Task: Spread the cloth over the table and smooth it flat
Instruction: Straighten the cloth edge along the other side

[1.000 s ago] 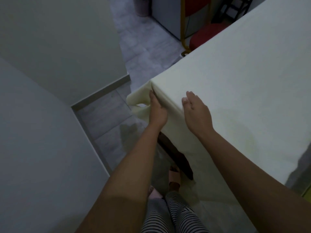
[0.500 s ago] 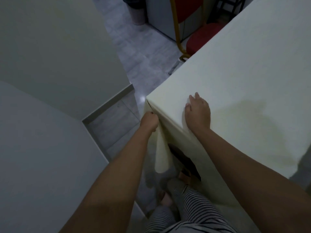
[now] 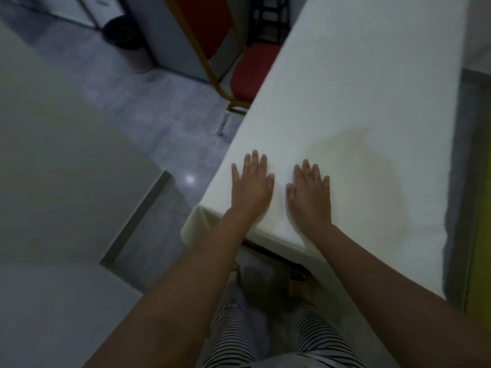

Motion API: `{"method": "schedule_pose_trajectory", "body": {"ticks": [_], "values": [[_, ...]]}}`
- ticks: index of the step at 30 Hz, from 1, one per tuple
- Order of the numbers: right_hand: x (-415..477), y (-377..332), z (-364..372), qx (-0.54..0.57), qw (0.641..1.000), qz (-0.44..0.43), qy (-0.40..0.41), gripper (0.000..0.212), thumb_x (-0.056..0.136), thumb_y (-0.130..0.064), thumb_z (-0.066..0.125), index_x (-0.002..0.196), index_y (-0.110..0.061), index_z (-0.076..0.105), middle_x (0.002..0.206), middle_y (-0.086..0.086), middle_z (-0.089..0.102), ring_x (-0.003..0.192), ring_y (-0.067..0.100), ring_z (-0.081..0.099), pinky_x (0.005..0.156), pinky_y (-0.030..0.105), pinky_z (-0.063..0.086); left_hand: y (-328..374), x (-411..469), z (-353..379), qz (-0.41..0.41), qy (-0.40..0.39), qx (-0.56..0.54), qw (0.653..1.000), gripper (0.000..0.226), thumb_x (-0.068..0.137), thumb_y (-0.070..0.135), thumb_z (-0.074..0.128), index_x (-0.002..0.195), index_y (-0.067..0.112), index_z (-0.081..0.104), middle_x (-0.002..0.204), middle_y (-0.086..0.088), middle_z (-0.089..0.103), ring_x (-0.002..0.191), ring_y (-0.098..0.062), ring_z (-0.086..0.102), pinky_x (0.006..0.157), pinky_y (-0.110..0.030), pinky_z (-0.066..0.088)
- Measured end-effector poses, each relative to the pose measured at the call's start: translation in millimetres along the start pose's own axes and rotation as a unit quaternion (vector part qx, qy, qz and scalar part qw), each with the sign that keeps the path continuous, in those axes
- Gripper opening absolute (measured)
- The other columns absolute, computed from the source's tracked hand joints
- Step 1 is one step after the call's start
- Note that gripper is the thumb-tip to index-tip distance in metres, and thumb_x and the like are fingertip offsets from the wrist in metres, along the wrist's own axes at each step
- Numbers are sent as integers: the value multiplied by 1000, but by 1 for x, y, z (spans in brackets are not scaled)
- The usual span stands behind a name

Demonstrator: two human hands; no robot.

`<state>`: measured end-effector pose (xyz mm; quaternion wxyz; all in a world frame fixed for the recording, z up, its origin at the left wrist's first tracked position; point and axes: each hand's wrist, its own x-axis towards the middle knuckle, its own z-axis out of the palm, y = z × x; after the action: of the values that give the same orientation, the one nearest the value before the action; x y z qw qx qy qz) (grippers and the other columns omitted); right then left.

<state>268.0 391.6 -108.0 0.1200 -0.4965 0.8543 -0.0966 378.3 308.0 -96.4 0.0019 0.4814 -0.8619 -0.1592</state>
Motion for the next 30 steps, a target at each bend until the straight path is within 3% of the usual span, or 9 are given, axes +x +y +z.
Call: {"method": "schedule_pose_trajectory", "body": {"ticks": [3,8,11,15,20,22,25,30], "values": [[-17,12,-3,14,995,93,43,53,102,-32,23,151,-13,18,160,6,9,148,24,2,118,44,-2,24,6,12,131,-52,25,990,55,104,37,16,153,16,7,162,-5,1,149,-19,-4,118,-47,-6],[-65,45,-13,62,947,265,172,46,100,-22,32,145,-9,34,156,10,25,145,27,19,118,48,12,58,2,21,309,-126,56,941,56,104,39,15,154,16,7,161,-4,0,148,-19,-5,119,-46,-5],[-113,61,-15,113,892,326,292,39,98,-13,40,136,-9,48,149,10,38,134,27,35,113,45,27,85,-7,27,378,-153,69,910,56,104,40,16,154,16,7,161,-4,1,148,-19,-5,119,-47,-5],[-175,78,-5,160,804,428,380,37,93,-4,44,128,-11,53,142,6,46,130,22,38,106,35,31,136,-28,42,463,-180,89,863,56,104,41,15,154,17,7,161,-4,0,148,-20,-5,118,-46,-6],[-219,101,25,278,666,566,397,30,90,-3,45,116,-9,57,119,8,56,105,20,52,82,27,39,198,-58,66,536,-189,100,817,55,104,40,15,154,18,9,162,-3,0,149,-19,-4,117,-44,-6],[-228,115,42,313,658,596,338,26,92,-8,46,113,-10,60,114,9,62,97,18,55,77,26,39,215,-65,77,543,-188,95,813,54,104,39,15,153,19,11,162,-3,2,149,-19,-2,118,-44,-4],[-231,129,56,365,647,609,277,27,92,-11,47,114,-11,62,117,9,63,105,25,57,81,29,43,229,-69,89,535,-185,87,820,53,104,39,15,153,20,14,162,-2,5,149,-19,0,118,-43,-2],[-219,149,60,419,628,577,312,30,95,-13,43,118,-12,62,122,10,63,110,26,57,87,31,44,227,-73,94,528,-152,58,834,49,104,34,18,151,20,22,161,-2,12,149,-17,3,121,-43,-1]]}}
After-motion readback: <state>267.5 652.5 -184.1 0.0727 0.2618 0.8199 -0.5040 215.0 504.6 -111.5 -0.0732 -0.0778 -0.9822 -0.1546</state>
